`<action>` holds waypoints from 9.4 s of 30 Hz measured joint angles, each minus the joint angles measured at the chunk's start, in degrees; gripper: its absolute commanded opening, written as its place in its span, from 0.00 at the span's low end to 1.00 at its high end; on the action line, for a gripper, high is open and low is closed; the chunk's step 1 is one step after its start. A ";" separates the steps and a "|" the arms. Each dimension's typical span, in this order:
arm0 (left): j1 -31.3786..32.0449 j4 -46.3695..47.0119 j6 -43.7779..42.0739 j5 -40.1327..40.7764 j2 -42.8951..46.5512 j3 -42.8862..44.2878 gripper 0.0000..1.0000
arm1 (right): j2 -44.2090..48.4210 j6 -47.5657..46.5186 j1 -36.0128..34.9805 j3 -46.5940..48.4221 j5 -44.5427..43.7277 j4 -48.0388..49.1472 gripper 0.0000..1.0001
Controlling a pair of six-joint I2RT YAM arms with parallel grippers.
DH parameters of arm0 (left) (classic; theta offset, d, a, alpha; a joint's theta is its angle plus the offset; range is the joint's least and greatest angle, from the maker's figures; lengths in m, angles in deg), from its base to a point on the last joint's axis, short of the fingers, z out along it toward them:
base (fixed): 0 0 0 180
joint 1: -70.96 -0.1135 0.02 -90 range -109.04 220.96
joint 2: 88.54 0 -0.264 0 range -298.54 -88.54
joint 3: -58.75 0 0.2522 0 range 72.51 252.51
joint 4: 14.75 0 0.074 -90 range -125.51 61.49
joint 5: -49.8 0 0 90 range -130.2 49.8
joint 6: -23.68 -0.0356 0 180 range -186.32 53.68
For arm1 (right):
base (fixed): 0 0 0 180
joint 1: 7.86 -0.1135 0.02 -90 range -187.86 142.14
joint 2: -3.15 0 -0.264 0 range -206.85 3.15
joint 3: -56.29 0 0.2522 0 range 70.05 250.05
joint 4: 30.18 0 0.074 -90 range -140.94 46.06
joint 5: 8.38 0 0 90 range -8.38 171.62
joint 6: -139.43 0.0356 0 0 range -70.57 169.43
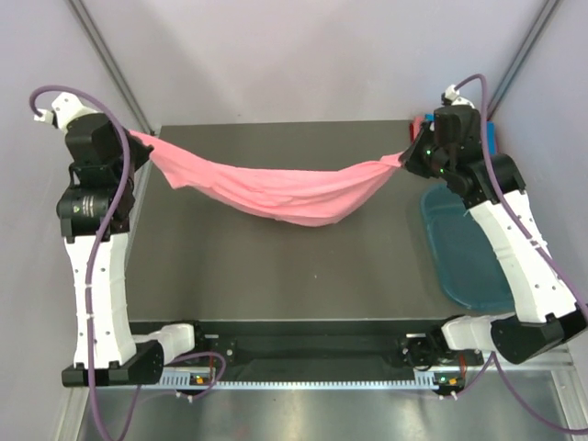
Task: Fold and stack the t-shirts
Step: Flatten the tshirt out
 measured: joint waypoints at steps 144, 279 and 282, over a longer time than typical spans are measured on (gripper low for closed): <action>-2.29 17.55 4.81 -20.50 -0.87 -31.78 0.00 | -23.17 79.06 -15.91 -36.13 6.36 9.40 0.00; -2.25 9.75 1.31 -26.73 13.90 -51.76 0.00 | 21.88 67.19 -13.22 -69.59 -15.04 12.85 0.28; -2.23 9.77 1.57 -26.75 14.14 -51.76 0.00 | 21.53 66.95 -13.22 -69.57 -15.67 12.81 0.27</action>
